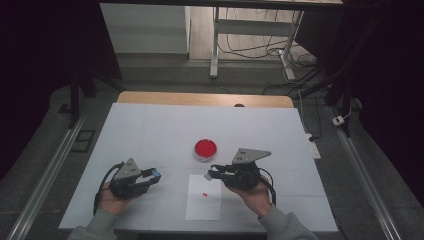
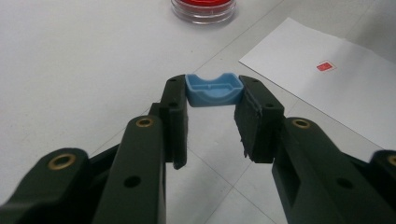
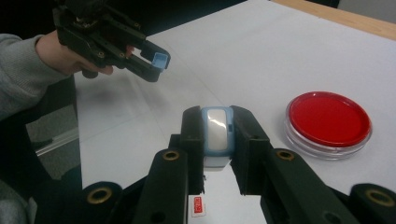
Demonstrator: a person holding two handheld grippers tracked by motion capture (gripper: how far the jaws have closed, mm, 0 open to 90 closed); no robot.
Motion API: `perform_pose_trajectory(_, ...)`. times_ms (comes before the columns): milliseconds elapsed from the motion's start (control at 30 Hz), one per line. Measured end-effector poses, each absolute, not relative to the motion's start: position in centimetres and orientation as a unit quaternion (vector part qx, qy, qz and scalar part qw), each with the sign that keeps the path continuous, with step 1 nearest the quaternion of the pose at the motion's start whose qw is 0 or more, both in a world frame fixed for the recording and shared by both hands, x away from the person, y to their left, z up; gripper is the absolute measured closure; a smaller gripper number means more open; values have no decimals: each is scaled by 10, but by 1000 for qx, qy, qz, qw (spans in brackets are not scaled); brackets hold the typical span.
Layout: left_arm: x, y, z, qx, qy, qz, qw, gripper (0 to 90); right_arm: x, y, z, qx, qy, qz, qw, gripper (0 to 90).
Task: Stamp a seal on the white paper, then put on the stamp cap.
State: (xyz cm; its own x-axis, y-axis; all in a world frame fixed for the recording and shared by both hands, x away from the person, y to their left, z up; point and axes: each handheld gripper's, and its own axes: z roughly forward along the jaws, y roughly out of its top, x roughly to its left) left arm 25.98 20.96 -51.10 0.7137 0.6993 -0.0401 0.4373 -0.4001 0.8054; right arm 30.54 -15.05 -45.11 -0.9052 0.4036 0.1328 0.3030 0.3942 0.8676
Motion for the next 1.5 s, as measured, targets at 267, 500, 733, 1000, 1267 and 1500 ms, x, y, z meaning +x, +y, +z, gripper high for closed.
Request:
perform_pose_trajectory(267,260,209,-511,823,345,153,424,647,306,-154,-447,215,826,517,56,755)
perform_pose_trajectory(500,260,209,-511,823,346,154,424,647,306,-156,-445,218,819,528,53,754)
perform_pose_trajectory(733,261,208,-512,824,345,154,423,646,307,-158,-444,220,816,531,54,754)
perform_pose_trajectory(1000,261,209,-512,823,345,154,424,646,307,-159,-443,219,817,531,54,755)
perform_pose_trajectory(1267,261,207,-511,824,343,155,424,647,307,-159,-442,219,815,534,55,755)
perform_pose_trajectory(1500,262,201,-510,825,337,153,427,646,306,-159,-441,220,812,538,58,755)
